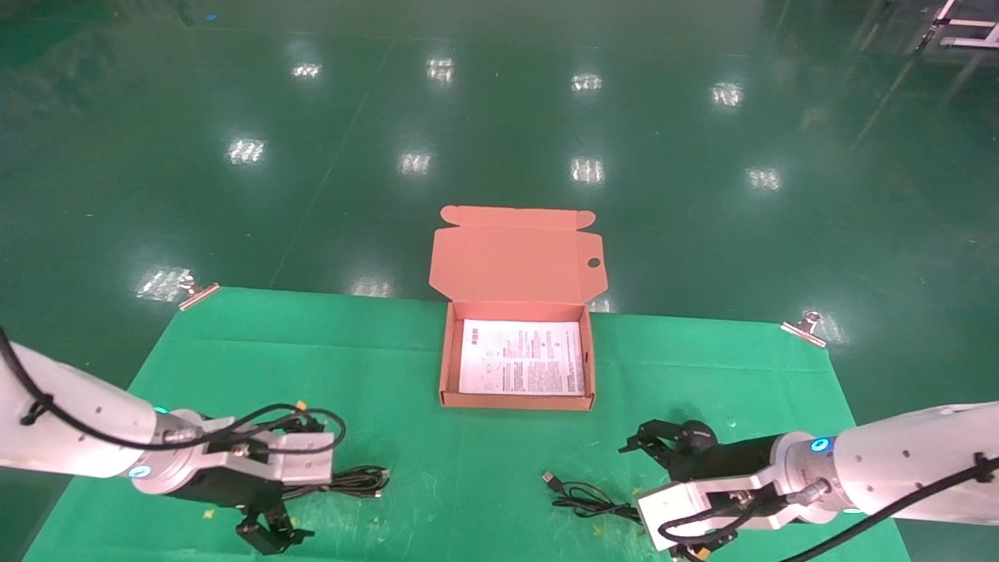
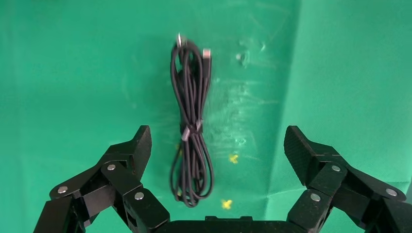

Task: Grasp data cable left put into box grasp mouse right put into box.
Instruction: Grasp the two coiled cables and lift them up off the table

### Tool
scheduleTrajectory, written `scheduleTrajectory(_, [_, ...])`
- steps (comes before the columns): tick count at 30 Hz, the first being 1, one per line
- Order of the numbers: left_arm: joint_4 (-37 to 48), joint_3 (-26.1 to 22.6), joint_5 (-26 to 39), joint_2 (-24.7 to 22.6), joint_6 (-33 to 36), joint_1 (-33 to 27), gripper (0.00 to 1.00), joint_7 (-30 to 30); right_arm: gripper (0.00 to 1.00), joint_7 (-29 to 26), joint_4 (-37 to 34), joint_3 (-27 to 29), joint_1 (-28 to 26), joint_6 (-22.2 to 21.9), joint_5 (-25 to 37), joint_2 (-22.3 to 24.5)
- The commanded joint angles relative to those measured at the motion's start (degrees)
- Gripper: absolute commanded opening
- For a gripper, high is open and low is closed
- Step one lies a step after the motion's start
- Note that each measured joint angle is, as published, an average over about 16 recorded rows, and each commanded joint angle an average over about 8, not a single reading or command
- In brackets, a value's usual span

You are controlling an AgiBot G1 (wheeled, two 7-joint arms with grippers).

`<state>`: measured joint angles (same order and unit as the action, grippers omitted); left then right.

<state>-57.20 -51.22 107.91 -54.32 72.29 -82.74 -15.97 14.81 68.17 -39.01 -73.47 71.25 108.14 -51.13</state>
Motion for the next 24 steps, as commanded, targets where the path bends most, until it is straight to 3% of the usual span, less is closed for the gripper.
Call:
scheduleTrajectory(1, [3.68, 0.13, -0.3, -0.95, -0.9, -0.06, 1.0, 0.96, 1.0, -0.58, -1.89, -0.13, 0.19, -0.73, 0.34, -0.98])
scheduleTrajectory(11, [22.61, 2.27, -4.58, -6.47, -4.05, -1.86, 1.0, 7.5, 1.0, -0.99, -15.74, -0.68, -1.95, -2.22, 0.49, -7.16])
scheduleTrajectory(22, [36.15, 2.07, -4.55, -11.13, -6.35, -4.03, 1.0, 15.25, 1.0, 4.67, -27.7, -1.63, -3.98, -4.78, 1.33, -11.9])
scheduleTrajectory(24, [37.9, 1.99, -4.39, -11.65, -6.84, -4.39, 0.79, 16.33, 1.0, 5.91, -29.17, -1.82, -4.07, -5.56, 1.69, -12.3])
